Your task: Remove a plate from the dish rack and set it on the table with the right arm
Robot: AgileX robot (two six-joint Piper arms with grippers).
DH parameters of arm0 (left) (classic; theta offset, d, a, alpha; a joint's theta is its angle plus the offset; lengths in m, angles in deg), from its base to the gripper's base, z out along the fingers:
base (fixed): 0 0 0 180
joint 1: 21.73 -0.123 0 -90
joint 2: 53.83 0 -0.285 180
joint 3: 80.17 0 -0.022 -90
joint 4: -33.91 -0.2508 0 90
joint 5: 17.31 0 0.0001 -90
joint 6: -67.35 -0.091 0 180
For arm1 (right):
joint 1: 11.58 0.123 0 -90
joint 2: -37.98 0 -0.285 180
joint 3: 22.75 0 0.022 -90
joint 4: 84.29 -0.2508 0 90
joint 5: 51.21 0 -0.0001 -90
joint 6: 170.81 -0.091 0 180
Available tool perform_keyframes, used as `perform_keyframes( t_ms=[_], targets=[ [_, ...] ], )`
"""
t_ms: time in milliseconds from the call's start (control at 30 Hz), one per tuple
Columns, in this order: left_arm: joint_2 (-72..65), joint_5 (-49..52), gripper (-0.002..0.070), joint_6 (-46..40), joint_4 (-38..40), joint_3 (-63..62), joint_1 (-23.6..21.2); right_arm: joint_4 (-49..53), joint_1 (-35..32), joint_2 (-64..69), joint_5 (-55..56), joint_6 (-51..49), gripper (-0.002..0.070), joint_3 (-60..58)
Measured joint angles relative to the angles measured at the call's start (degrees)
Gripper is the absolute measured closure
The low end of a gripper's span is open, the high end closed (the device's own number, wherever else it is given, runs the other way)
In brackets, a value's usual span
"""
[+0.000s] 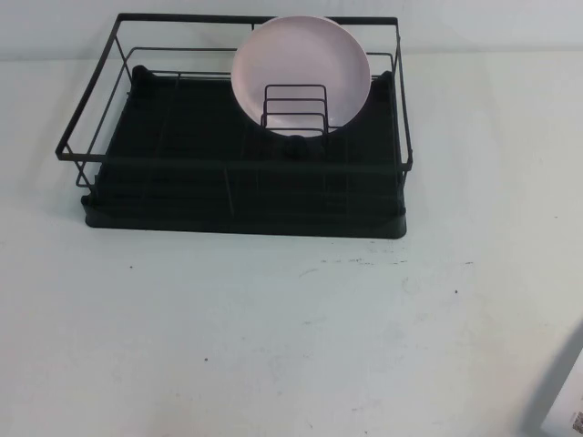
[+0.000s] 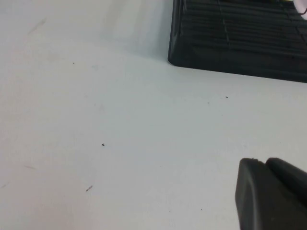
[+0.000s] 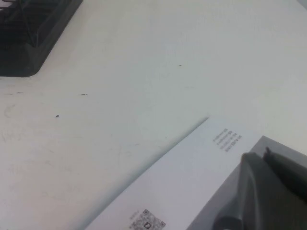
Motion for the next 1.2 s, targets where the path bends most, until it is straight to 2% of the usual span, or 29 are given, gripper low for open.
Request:
perform_keyframes(
  t_ms=[567,933,1200],
  targets=[
    [0.0,0.0,0.0679,0.0,0.0,0.0,0.0,-7.8,0.0,0.0,2.9,0.0,0.0694,0.0],
    [0.0,0.0,0.0679,0.0,0.0,0.0,0.0,-32.9,0.0,0.0,10.1,0.0,0.0694,0.0],
    [0.0,0.0,0.0679,0.0,0.0,0.0,0.0,-35.3,0.0,0.0,11.4,0.0,0.0694,0.0]
  ],
)
